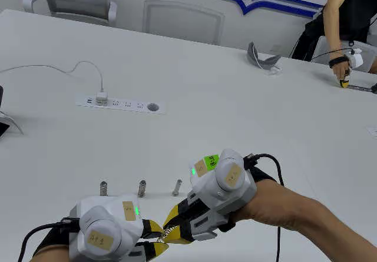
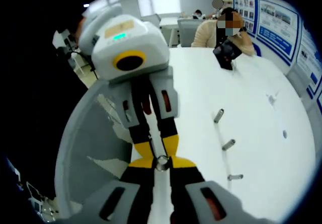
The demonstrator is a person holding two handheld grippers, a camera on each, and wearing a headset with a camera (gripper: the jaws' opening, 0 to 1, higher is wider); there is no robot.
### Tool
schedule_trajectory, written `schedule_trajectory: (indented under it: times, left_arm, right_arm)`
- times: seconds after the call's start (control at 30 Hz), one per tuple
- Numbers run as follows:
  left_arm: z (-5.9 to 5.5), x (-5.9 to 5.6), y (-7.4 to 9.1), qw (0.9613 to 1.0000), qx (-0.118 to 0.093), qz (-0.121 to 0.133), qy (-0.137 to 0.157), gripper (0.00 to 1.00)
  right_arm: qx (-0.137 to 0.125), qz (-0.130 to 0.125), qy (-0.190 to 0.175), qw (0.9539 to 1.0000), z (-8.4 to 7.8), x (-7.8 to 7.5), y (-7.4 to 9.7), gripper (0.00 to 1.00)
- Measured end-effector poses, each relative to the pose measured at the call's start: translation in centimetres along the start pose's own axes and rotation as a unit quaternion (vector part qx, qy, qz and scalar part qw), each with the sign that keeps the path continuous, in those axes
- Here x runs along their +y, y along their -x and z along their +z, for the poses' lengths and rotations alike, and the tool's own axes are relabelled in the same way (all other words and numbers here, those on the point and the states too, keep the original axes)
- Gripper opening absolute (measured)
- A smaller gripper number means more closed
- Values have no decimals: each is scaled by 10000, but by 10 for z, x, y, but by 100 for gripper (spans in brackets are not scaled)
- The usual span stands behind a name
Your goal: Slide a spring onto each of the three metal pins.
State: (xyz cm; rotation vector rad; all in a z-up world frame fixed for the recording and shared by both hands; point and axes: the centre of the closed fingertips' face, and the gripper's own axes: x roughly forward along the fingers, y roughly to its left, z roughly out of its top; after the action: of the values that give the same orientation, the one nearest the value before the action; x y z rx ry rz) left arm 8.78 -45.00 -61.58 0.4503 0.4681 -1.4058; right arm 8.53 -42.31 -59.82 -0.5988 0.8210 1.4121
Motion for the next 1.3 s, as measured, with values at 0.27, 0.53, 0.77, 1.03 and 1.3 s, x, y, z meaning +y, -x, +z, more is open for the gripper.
schedule_trajectory:
  times: [0.27,0.53,0.77,1.03,1.3]
  left_arm:
    - [-1,-2,0,9998,-99,15,155,10]
    - [-3,7,4,9981,-330,256,445,13]
    - [-9,14,11,9961,-360,374,713,17]
    - [-19,21,16,9927,-385,544,1008,18]
    - [-31,26,24,9890,-366,669,1269,22]
  right_arm:
    - [-3,21,-1,10000,-7,2,-4,13]
    - [-433,-130,-369,9983,-5,-5,-1,12]
    - [-1171,-200,-1024,9876,1,-10,8,12]
    - [-1198,-378,-1294,9836,-21,-14,13,12]
    - [-963,-592,-1543,9815,-50,-19,16,12]
